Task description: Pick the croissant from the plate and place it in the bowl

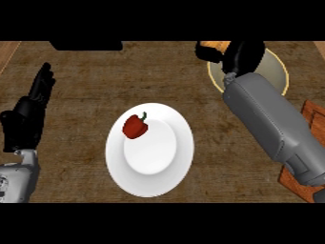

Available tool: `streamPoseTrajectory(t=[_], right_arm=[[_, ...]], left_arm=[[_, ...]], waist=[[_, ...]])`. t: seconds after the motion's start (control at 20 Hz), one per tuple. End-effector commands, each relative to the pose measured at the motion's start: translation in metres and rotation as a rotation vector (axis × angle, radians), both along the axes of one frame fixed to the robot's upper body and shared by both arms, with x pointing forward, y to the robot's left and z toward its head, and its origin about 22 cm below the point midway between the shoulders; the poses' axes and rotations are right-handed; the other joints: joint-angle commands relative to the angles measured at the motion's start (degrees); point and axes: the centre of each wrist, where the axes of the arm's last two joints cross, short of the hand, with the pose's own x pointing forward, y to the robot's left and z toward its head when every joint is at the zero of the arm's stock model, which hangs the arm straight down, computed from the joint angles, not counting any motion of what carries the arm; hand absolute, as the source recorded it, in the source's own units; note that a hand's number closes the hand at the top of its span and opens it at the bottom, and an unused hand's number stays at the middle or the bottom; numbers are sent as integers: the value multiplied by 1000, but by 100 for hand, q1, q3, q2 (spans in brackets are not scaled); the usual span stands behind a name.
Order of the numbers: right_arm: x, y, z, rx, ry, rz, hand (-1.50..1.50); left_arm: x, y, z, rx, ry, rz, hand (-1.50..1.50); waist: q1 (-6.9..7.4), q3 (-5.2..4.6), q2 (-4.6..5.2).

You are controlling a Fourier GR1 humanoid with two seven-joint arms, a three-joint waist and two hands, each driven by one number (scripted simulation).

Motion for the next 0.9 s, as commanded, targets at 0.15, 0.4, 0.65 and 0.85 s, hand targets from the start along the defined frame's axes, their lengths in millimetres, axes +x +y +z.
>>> streamPoseTrajectory(t=[0.15,0.4,0.65,0.85], right_arm=[[10,-86,-24,-169,95,-171,150],[12,-110,-43,-156,101,-211,150],[3,-131,-61,70,154,-221,-150],[1,-146,-52,144,71,-115,-150]], left_arm=[[6,-5,11,6,-11,-3,0],[8,-3,6,-7,-3,-24,0],[11,-11,15,-2,-35,-37,0],[9,-14,8,-5,-21,-46,0]], waist=[[62,1,31],[149,5,56],[269,23,125],[295,34,158]])
